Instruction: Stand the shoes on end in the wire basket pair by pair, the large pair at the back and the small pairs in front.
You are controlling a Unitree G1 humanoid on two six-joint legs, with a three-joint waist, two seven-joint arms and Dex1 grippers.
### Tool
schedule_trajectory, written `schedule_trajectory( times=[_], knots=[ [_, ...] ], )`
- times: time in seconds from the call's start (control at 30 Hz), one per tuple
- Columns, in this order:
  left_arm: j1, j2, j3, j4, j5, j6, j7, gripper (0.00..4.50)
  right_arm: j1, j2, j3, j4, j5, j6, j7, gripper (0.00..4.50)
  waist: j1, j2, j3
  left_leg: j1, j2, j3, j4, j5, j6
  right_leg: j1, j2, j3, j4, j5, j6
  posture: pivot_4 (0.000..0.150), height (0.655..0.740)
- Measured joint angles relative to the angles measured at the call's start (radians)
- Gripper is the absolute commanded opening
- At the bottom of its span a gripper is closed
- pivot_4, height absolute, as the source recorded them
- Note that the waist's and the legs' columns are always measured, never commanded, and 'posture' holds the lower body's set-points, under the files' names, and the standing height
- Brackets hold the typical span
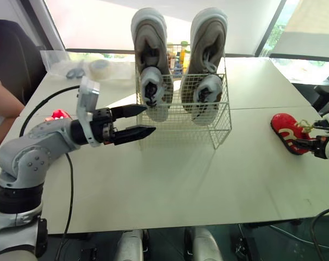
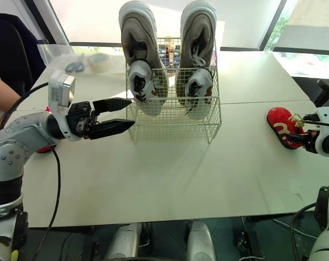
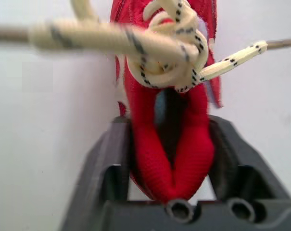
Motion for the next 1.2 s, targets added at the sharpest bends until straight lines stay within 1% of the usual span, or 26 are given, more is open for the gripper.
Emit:
schedule_trajectory(
  times=[0.1,0.13,0.2,0.3,0.43,0.5,0.57,0.7,0.77,0.93,1.1,1.2],
  knots=[
    [-0.011,0.000,0.000,0.004,0.005,0.003,0.000,4.50,-0.001,-0.001,0.001,-0.044,0.000,-0.001,0.028,0.75,-0.001,0.001,0.000,0.000,0.000,0.000,0.000,0.000,0.000,0.000,0.000,0.000,0.000,0.001,0.002,0.150,0.7400],
    [-0.018,0.000,0.000,0.009,0.005,0.006,0.001,4.50,0.002,-0.005,0.000,-0.079,0.001,-0.002,0.039,0.75,0.000,0.002,0.001,0.000,0.000,0.000,0.000,0.000,0.000,0.000,0.000,0.000,0.000,0.001,0.002,0.150,0.7400],
    [-0.050,-0.003,0.002,0.037,0.003,0.017,0.016,4.50,0.012,-0.021,-0.012,-0.205,0.011,-0.006,0.059,0.75,0.001,0.004,0.002,0.000,0.000,0.000,0.000,0.000,0.000,-0.001,0.000,0.000,0.001,0.001,0.002,0.150,0.7400],
    [-0.107,-0.015,0.011,0.092,-0.025,0.053,0.037,4.50,0.041,-0.058,-0.075,-0.512,0.073,0.022,0.080,0.75,0.004,0.006,0.002,0.000,0.000,0.000,0.000,0.000,0.000,-0.002,0.000,0.001,0.002,0.001,0.004,0.150,0.7400],
    [-0.190,-0.022,0.029,0.195,-0.080,0.109,0.038,4.50,0.079,-0.104,-0.179,-0.951,0.206,0.068,0.140,0.75,0.007,0.005,0.002,0.000,0.000,-0.002,-0.001,0.000,0.000,-0.001,0.000,0.000,0.004,0.000,0.004,0.150,0.7400],
    [-0.230,-0.022,0.042,0.245,-0.096,0.136,0.036,4.50,0.098,-0.120,-0.203,-1.107,0.262,0.092,0.162,0.75,0.007,0.004,0.002,0.000,0.000,-0.002,-0.001,0.000,0.000,0.000,0.000,0.000,0.003,0.000,0.004,0.150,0.7400],
    [-0.284,-0.021,0.047,0.306,-0.106,0.163,0.033,4.50,0.105,-0.123,-0.202,-1.220,0.311,0.127,0.171,0.75,0.009,0.004,0.002,0.000,0.000,-0.002,0.001,0.000,0.001,0.000,0.000,0.000,0.002,-0.001,0.000,0.150,0.7400],
    [-0.413,-0.022,0.043,0.431,-0.102,0.215,0.018,4.50,0.095,-0.119,-0.157,-1.433,0.397,0.150,0.181,0.75,0.008,0.003,0.002,0.000,0.000,-0.002,0.001,-0.001,0.001,0.000,0.000,0.000,0.002,-0.001,0.000,0.150,0.7400],
    [-0.450,-0.022,0.038,0.463,-0.094,0.234,0.003,4.50,0.084,-0.098,-0.122,-1.487,0.421,0.143,0.182,0.75,0.005,0.003,0.002,-0.001,0.000,-0.002,0.001,-0.001,0.001,0.000,0.000,0.000,0.002,-0.001,0.000,0.150,0.7400],
    [-0.480,-0.024,0.001,0.496,-0.057,0.275,-0.038,4.50,0.040,-0.023,-0.036,-1.540,0.443,0.116,0.175,0.75,0.004,0.003,0.002,0.000,0.000,-0.001,0.001,-0.001,0.001,-0.001,0.000,0.000,0.002,-0.001,0.001,0.150,0.7400],
    [-0.497,-0.042,0.000,0.501,-0.050,0.315,-0.063,4.50,0.002,0.039,0.067,-1.544,0.413,0.073,0.172,0.75,0.005,0.002,0.003,-0.001,0.000,-0.001,0.001,-0.001,0.001,-0.001,0.000,0.000,0.002,-0.001,0.001,0.150,0.7400],
    [-0.498,-0.043,0.000,0.501,-0.043,0.335,-0.072,4.50,-0.020,0.053,0.106,-1.541,0.397,0.059,0.182,0.75,0.004,0.002,0.003,-0.001,0.000,-0.001,0.001,-0.001,0.001,-0.001,0.000,0.000,0.003,0.000,0.002,0.150,0.7400]
  ],
)
